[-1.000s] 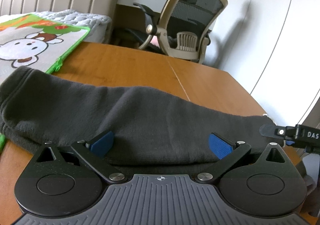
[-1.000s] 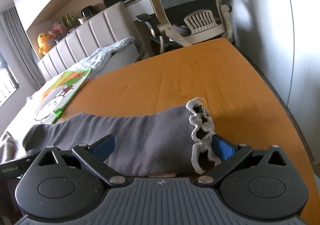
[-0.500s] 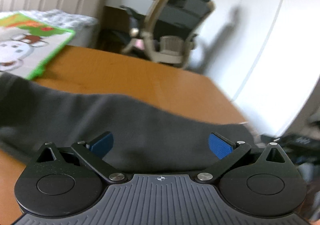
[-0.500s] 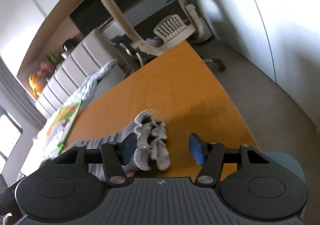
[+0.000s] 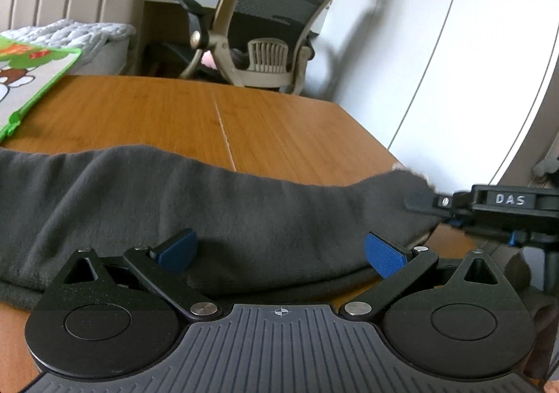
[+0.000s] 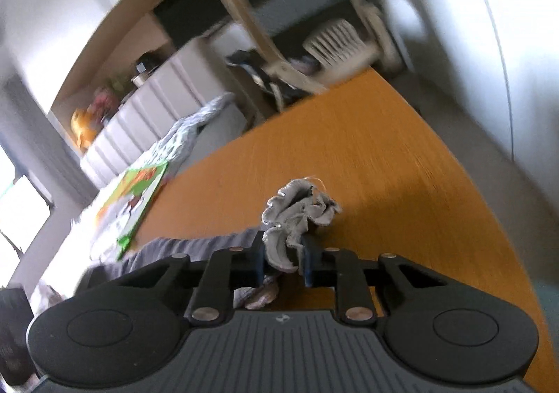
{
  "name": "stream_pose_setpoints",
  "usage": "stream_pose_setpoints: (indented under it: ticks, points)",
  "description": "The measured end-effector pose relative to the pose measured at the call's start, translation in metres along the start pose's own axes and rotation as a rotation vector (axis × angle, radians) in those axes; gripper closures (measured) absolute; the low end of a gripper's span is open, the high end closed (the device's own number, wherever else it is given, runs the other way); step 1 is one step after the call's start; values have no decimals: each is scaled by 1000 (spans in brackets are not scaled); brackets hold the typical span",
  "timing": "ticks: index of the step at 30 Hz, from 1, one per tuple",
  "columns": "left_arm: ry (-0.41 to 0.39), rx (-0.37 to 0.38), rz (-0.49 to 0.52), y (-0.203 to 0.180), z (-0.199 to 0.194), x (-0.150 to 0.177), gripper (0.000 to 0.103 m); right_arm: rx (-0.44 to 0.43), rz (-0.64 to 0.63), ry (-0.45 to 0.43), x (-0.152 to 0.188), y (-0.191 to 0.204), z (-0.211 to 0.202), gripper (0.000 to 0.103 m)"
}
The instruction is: Fold clothes
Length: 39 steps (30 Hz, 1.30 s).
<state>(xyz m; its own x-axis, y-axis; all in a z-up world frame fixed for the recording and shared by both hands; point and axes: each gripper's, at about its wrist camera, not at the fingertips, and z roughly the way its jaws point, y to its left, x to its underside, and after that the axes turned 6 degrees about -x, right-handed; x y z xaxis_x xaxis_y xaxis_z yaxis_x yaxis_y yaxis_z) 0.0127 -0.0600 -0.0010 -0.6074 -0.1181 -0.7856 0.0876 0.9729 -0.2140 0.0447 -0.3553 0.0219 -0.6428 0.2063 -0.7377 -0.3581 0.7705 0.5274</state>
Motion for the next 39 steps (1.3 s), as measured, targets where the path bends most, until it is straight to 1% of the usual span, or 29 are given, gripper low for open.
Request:
stream_pose_setpoints:
  ticks: [4, 9, 13, 15, 18, 19, 22, 23, 26, 27, 28, 29, 31, 34, 35, 38, 39]
  points:
    - [-2, 5, -10, 1, 0, 1, 0, 20, -207, 5, 5, 36, 3, 83]
    - [-15, -19, -46, 9, -6, -4, 0, 46, -383, 35, 20, 66, 16, 83]
    - [-47, -6, -63, 13, -18, -20, 0, 86, -558, 59, 42, 91, 25, 83]
    - [-65, 7, -58, 12, -23, -29, 0, 93, -594, 59, 48, 97, 26, 82]
    - [-81, 30, 12, -5, -22, -45, 2, 104, -621, 57, 54, 104, 26, 82]
    - [-78, 30, 48, -13, -19, -49, 5, 108, -623, 56, 55, 106, 26, 81]
    - [-53, 14, 161, -37, -3, -56, 30, 111, -625, 55, 57, 108, 24, 79]
    - [-38, 4, 182, -42, 5, -56, 31, 111, -624, 55, 57, 108, 23, 78]
    - [26, -45, 202, -44, 30, -50, 30, 92, -614, 52, 56, 104, 23, 77]
    - [44, -68, 207, -42, 38, -46, 29, 72, -606, 55, 56, 102, 20, 74]
    - [58, -89, 207, -39, 45, -43, 26, 53, -593, 55, 55, 99, 16, 68]
    - [69, -98, 195, -33, 50, -40, 22, 38, -574, 52, 53, 95, 11, 66]
    - [71, -71, 145, -19, 52, -37, 19, 8, -535, 46, 51, 87, 0, 62]
    - [68, -56, 140, -13, 50, -35, 19, -36, -477, 37, 47, 76, -17, 60]
    - [67, -54, 139, -12, 49, -35, 19, -52, -438, 36, 45, 70, -22, 59]
    - [57, -54, 143, -12, 48, -33, 18, -78, -242, 17, 36, 43, -32, 57]
    - [53, -54, 143, -12, 48, -32, 18, -82, -175, 9, 33, 34, -33, 54]
